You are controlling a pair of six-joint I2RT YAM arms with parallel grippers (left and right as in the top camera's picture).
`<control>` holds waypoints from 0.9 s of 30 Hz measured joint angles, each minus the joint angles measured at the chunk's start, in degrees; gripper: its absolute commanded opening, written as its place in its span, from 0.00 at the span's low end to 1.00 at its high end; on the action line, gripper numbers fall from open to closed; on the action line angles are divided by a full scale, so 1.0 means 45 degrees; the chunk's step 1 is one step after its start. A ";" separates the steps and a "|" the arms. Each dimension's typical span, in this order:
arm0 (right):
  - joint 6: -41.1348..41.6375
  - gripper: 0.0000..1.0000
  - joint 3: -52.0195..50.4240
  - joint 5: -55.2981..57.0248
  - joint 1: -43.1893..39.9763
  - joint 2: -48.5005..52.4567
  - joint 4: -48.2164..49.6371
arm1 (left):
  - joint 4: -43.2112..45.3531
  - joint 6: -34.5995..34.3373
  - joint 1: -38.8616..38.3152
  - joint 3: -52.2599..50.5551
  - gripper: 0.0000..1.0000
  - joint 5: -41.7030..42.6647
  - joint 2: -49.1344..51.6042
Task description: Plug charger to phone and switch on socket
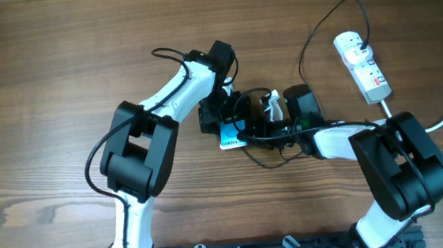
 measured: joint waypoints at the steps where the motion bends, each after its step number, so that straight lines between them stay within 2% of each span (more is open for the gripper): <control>1: 0.0005 0.04 0.0000 -0.0117 0.0000 -0.0005 0.0049 | 0.0005 0.0000 0.0000 0.0005 0.98 0.0005 0.0000; 8: 0.0155 0.04 -0.0039 -0.0257 -0.0005 0.0010 0.0777 | 0.0029 0.0092 0.0301 -0.0019 0.98 0.0593 -0.0010; 12: 0.0471 0.04 -0.0097 -0.0661 0.0000 0.0073 0.2817 | 0.0141 0.0942 0.1205 -0.0442 0.96 0.1205 -0.0316; 15: 0.1817 0.04 -0.0170 -0.1598 0.0000 0.0180 0.5887 | 0.0471 0.1909 0.2341 -0.0690 0.94 0.2312 -0.1642; 17: 0.3303 0.04 -0.0180 -0.2322 0.0000 0.0277 0.8514 | 0.1248 0.2273 0.3152 -0.0758 0.92 0.3861 -0.3123; 21: 0.5581 0.04 0.0063 -0.2905 -0.0010 0.0223 1.1754 | 0.2841 0.2487 0.4129 -0.0763 0.91 0.6596 -0.5047; 23: 0.6781 0.04 0.0063 -0.3104 -0.0019 0.0214 1.3143 | 0.3279 0.2579 0.4158 -0.0763 0.84 0.7397 -0.5387; 24: 0.7227 0.04 0.0068 -0.3123 -0.0024 0.0214 1.3634 | 0.3366 0.2637 0.4163 -0.0763 0.77 0.7723 -0.5498; 27: 0.7694 0.04 0.0117 -0.3429 -0.0024 0.0214 1.4003 | 0.3313 0.2788 0.4172 -0.0763 0.67 0.8043 -0.5547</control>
